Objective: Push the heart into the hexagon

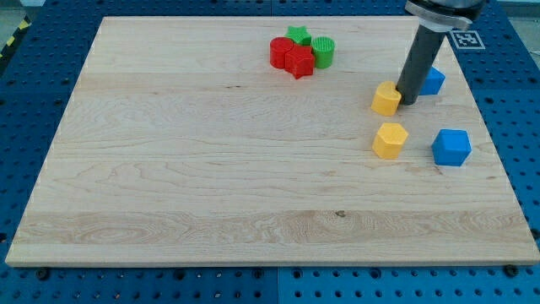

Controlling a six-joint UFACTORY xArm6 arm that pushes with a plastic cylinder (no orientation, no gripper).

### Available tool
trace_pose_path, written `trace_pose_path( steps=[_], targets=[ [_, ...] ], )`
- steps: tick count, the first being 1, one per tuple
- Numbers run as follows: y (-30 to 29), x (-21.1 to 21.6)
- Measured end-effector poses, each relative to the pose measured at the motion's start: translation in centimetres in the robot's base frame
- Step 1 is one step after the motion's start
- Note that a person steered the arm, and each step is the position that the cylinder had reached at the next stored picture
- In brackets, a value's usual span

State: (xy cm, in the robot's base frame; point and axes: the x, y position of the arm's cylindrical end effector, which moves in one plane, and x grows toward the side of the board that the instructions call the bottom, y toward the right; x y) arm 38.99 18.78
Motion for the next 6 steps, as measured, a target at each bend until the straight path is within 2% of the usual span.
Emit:
trace_pose_path(
  steps=[2,3,4,5,6],
  targets=[
    [-0.7,-4.8],
    [-1.3,-3.6],
    [-1.3,-0.5],
    [-1.4,0.2],
    [-1.8,-2.3]
  ],
)
